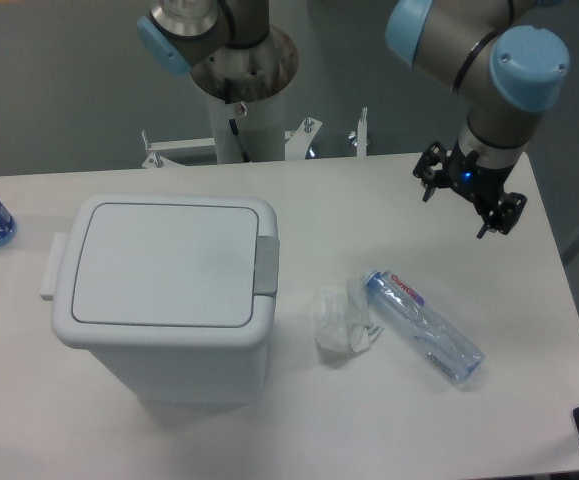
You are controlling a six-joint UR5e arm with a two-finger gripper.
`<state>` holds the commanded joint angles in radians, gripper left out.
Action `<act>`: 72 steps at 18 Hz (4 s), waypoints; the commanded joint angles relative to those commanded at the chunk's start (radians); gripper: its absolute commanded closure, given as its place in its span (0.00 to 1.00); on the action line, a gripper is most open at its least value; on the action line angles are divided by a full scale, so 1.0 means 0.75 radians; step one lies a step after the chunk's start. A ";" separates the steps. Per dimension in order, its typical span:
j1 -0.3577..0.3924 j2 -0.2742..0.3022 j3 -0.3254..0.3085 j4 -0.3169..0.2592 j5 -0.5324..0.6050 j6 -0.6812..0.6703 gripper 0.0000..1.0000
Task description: Open the trash can
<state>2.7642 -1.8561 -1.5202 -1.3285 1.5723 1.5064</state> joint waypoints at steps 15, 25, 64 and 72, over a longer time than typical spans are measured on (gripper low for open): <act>0.002 -0.016 -0.016 0.023 -0.055 -0.126 0.00; -0.039 -0.018 0.074 0.023 -0.151 -0.615 0.00; -0.309 0.072 0.162 0.023 -0.646 -1.334 0.00; -0.311 0.067 0.145 0.025 -0.644 -1.331 0.00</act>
<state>2.5311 -1.8055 -1.4113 -1.3100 1.0891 0.5077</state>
